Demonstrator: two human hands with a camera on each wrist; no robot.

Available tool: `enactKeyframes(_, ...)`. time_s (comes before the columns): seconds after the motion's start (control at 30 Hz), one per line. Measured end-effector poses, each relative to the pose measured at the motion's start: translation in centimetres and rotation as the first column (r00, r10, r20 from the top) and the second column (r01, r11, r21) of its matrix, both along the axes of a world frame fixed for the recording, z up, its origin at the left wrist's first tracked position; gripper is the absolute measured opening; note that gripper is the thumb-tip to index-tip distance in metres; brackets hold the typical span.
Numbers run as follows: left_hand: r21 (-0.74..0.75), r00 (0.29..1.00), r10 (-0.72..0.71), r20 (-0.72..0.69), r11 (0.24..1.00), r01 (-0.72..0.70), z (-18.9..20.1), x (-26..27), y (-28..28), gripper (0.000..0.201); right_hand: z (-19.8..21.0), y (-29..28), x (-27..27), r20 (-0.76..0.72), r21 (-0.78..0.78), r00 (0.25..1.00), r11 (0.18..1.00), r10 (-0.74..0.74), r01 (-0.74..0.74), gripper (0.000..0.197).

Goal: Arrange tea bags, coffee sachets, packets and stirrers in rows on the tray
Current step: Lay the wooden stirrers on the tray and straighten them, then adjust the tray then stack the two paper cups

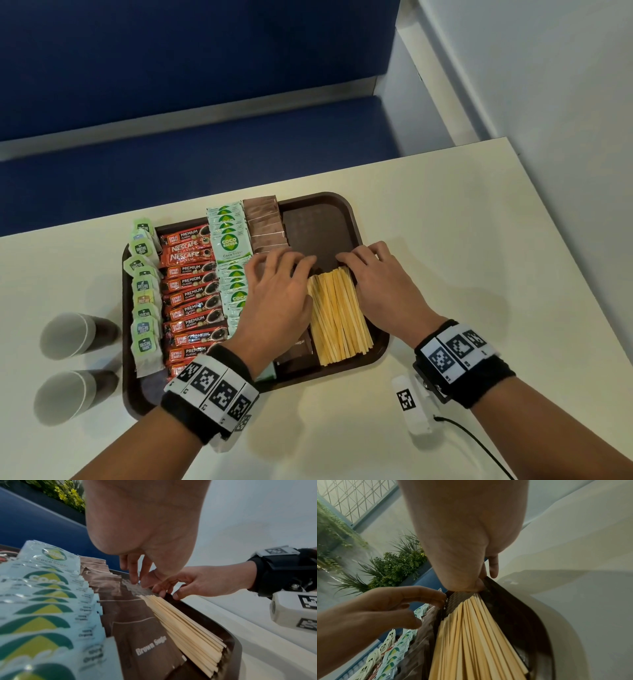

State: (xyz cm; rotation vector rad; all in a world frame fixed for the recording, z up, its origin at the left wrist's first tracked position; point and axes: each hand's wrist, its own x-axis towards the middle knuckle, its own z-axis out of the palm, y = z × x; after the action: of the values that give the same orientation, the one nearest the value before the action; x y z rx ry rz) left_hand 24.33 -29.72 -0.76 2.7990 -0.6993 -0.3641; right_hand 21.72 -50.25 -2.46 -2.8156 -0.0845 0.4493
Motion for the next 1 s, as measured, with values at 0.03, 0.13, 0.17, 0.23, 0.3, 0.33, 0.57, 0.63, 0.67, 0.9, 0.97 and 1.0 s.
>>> enactKeyframes(0.03, -0.047, 1.000, 0.025, 0.004, 0.999, -0.025, 0.3, 0.1, 0.3, 0.057, 0.1, 0.0, 0.0, 0.005, 0.014, 1.000, 1.000, -0.012, 0.012, 0.055)
enactKeyframes(0.13, -0.184, 0.990, 0.143, -0.018, 0.972, -0.144, 1.8, 0.6, 2.1, 0.058, 0.9, 0.1, -0.1, 0.032, 0.078, 0.997, 0.995, -0.066, 0.063, 0.048)
enactKeyframes(0.17, -0.219, 0.980, 0.195, -0.028, 0.956, -0.196, 2.3, 0.9, 3.0, 0.057, 1.3, 0.2, -0.2, 0.050, 0.100, 0.995, 0.992, -0.088, 0.082, 0.045)
enactKeyframes(0.23, -0.292, 0.954, 0.294, -0.048, 0.910, -0.295, 3.4, 1.4, 5.1, 0.054, 2.0, 0.5, -0.1, 0.091, 0.143, 0.987, 0.983, -0.132, 0.119, 0.042)
enactKeyframes(0.3, -0.359, 0.909, 0.409, -0.081, 0.839, -0.410, 4.3, 1.6, 7.7, 0.051, 2.6, 0.8, 0.0, 0.114, 0.176, 0.980, 0.974, -0.164, 0.142, 0.039)
enactKeyframes(0.33, -0.377, 0.878, 0.468, -0.102, 0.798, -0.470, 4.8, 1.5, 9.0, 0.049, 2.9, 1.0, 0.2, 0.129, 0.190, 0.977, 0.971, -0.172, 0.145, 0.037)
enactKeyframes(0.57, -0.297, 0.672, 0.689, -0.270, 0.604, -0.739, 5.3, -1.2, 16.4, 0.044, 5.5, 4.0, 0.6, 0.171, 0.264, 0.955, 0.945, -0.243, 0.194, 0.023)
enactKeyframes(0.63, -0.278, 0.660, 0.691, -0.293, 0.599, -0.751, 4.7, -2.0, 17.8, 0.034, 6.1, 5.2, 0.6, 0.157, 0.284, 0.957, 0.939, -0.244, 0.192, 0.019)
enactKeyframes(0.67, -0.281, 0.649, 0.687, -0.328, 0.585, -0.761, 4.6, -2.4, 18.1, 0.026, 6.3, 5.8, 0.6, 0.154, 0.290, 0.959, 0.939, -0.239, 0.188, 0.017)
enactKeyframes(0.9, -0.181, 0.629, 0.686, -0.366, 0.610, -0.771, 2.9, -4.1, 18.1, 0.037, 7.9, 8.0, -1.2, 0.123, 0.262, 0.968, 0.948, -0.219, 0.181, 0.014)
enactKeyframes(0.97, -0.129, 0.626, 0.700, -0.344, 0.625, -0.770, 2.1, -4.2, 18.1, 0.048, 8.1, 7.9, -1.6, 0.117, 0.253, 0.964, 0.946, -0.238, 0.203, 0.014)
enactKeyframes(1.0, -0.100, 0.619, 0.705, -0.346, 0.629, -0.771, 2.0, -4.2, 18.0, 0.054, 8.2, 7.8, -1.7, 0.114, 0.244, 0.963, 0.946, -0.244, 0.211, 0.014)
